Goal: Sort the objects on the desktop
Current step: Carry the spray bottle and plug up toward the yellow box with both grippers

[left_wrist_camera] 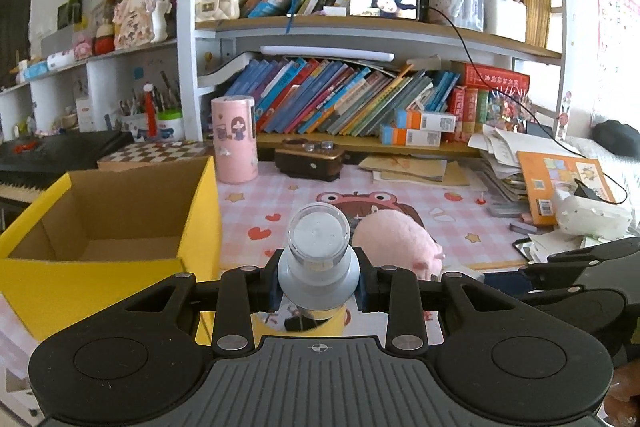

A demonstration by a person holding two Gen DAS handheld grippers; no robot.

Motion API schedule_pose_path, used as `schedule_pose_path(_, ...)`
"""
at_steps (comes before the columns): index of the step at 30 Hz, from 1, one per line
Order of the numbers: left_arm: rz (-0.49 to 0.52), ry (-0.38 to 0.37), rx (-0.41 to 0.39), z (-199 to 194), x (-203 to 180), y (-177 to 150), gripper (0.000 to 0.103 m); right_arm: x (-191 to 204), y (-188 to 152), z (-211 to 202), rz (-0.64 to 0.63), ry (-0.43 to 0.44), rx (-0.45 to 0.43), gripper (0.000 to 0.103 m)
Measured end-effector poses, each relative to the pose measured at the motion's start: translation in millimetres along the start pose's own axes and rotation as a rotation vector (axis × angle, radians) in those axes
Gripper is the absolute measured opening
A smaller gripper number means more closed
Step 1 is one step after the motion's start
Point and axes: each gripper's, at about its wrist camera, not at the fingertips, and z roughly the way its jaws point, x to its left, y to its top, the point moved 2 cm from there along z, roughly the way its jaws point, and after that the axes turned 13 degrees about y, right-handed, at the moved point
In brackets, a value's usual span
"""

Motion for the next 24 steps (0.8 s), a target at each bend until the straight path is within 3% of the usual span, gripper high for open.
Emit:
schedule_pose_path(10,-0.026,-0.012,0.016,-26.3,32.2,-20.1,0.031,43.4,-14.1,-10.3,-0.011,-0.006,0.013,0.024)
schedule_pose_path(24,-0.041,-0.013,0.102,-65.1,98.3,-53.8,0.031,129.3,-41.1,-25.4,-0.007,-0.001,0.038,0.024)
